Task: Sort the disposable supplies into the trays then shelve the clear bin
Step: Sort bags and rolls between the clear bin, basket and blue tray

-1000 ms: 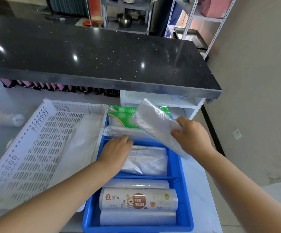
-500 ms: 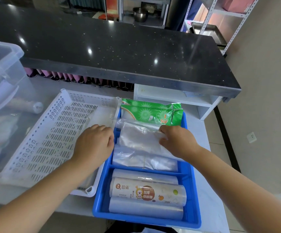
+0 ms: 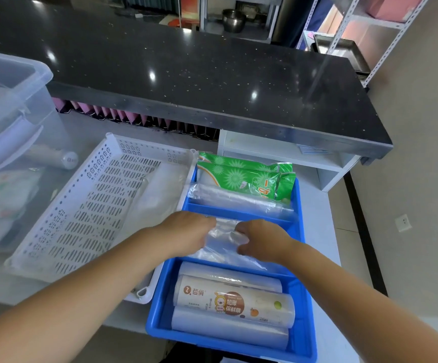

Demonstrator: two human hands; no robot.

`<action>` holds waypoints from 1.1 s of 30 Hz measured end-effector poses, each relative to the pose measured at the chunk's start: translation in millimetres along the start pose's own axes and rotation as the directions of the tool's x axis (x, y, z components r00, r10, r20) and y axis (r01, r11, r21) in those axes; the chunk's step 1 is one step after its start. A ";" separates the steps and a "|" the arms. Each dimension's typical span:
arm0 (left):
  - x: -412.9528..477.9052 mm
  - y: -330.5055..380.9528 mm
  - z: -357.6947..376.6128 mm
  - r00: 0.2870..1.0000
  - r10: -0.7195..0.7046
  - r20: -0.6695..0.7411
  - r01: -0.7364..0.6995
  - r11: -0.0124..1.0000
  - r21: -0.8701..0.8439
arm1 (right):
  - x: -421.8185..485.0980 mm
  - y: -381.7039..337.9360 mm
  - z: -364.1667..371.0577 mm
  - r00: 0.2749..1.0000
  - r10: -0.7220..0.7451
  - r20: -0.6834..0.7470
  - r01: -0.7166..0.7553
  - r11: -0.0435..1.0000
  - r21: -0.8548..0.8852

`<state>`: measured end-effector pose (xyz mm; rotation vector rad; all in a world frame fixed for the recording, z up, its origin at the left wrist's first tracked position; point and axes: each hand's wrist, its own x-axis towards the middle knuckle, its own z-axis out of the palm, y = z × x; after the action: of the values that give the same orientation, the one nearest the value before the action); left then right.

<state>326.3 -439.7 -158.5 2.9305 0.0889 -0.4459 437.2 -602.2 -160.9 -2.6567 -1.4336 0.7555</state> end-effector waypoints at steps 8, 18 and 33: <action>12.9 1.7 -7.6 0.997 -0.017 0.080 0.014 0.999 0.038 | -10.6 18.5 0.2 0.996 0.067 -0.053 -0.066 0.998 0.008; 9.6 -4.7 23.1 0.987 0.048 -0.153 -0.020 0.983 0.182 | -19.9 22.1 12.8 0.961 -0.114 -0.253 0.042 0.961 -0.273; -101.8 23.1 22.1 0.847 -0.389 -0.361 0.304 0.913 -0.272 | -79.5 -3.6 34.7 0.913 -0.397 -0.093 0.394 0.918 -0.048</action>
<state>224.8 -469.7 -144.9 2.7484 0.6910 0.1415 383.2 -670.2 -158.7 -2.2630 -1.8769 0.5541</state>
